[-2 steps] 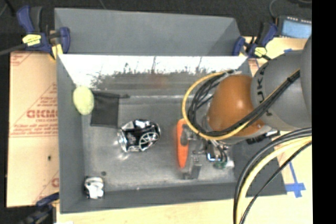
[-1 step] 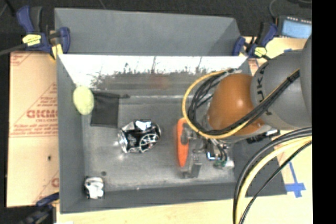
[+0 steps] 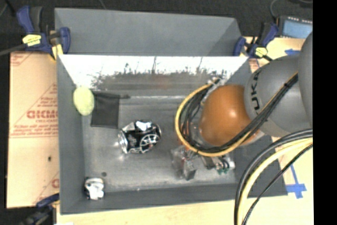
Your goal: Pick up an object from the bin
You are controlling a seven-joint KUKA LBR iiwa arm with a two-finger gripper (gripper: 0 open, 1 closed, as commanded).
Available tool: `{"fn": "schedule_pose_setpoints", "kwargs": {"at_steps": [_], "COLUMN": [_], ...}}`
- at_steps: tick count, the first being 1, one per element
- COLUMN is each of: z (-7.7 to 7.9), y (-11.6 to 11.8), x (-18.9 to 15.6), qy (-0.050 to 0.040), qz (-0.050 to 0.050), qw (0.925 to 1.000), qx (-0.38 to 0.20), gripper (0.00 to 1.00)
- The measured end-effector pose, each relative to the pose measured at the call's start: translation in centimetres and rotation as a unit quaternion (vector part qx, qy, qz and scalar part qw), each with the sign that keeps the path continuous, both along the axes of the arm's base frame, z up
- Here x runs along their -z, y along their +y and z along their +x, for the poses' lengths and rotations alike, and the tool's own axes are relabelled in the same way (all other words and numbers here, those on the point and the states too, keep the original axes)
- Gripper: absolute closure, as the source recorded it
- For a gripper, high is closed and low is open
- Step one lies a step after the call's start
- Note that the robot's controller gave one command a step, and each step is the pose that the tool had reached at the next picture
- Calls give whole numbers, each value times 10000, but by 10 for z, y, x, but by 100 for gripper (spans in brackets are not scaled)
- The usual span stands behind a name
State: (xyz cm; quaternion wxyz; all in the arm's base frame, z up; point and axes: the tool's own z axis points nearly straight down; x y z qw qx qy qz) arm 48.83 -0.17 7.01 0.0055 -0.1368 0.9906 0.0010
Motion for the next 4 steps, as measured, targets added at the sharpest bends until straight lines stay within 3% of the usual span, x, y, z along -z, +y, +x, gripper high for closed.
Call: {"fn": "schedule_pose_setpoints", "kwargs": {"at_steps": [1,2,3,4], "z": [0,40,46,37], "y": [0,27,24,52], "x": [0,-43,-75,-77], "qy": [0,17,-50,-8], "qz": [0,5,23,0], "qw": [10000,9994,9980,9966], "qx": [0,336,634,824], "gripper": [100,100,100,100]}}
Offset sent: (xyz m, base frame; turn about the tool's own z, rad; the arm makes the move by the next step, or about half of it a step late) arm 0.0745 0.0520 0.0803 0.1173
